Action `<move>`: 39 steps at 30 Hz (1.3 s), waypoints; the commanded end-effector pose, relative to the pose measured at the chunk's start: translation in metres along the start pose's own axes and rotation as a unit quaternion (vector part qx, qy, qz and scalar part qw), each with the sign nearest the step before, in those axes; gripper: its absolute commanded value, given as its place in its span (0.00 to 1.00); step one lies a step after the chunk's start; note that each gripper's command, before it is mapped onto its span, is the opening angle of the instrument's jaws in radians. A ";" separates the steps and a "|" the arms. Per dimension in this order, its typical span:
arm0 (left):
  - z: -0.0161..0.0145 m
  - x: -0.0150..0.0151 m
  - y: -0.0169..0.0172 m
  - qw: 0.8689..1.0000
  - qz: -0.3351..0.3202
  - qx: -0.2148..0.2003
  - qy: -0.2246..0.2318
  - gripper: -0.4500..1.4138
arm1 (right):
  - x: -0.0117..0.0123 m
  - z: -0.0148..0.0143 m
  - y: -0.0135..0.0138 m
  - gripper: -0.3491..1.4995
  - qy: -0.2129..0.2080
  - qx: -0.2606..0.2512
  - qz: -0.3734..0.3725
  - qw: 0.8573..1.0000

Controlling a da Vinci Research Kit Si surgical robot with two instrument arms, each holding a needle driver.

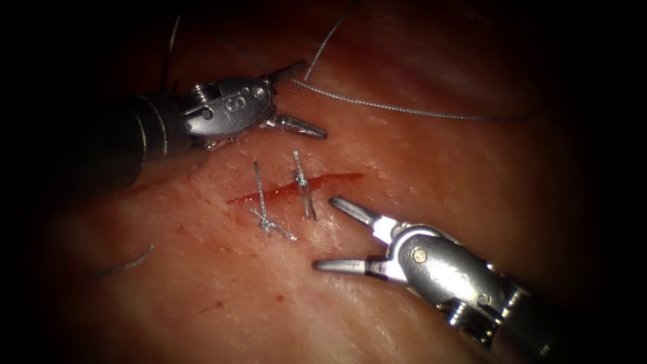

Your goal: Wound Closure

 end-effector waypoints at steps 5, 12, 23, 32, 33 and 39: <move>0.0014 -0.0019 -0.0002 1.000 0.010 0.000 -0.007 0.46 | -0.0002 0.0008 0.0002 0.94 0.003 0.003 -0.001 1.000; 0.0000 -0.0013 0.0015 1.000 0.009 -0.015 -0.001 0.50 | 0.0005 0.0008 0.0007 0.92 0.005 0.003 0.006 1.000; -0.0022 0.0011 0.0063 0.990 0.123 -0.012 0.060 0.50 | 0.0042 -0.0017 0.0044 0.87 0.008 0.004 0.028 1.000; -0.0012 -0.0013 0.0088 0.985 0.155 -0.008 0.078 0.48 | 0.0094 -0.0008 0.0073 0.85 0.023 0.007 0.048 0.999; -0.0010 -0.0018 0.0091 0.984 0.157 -0.006 0.080 0.48 | 0.0099 -0.0004 0.0076 0.85 0.023 0.007 0.050 0.998; 0.0001 -0.0047 0.0107 0.982 0.170 0.000 0.081 0.48 | 0.0112 0.0018 0.0084 0.84 0.024 0.009 0.051 0.998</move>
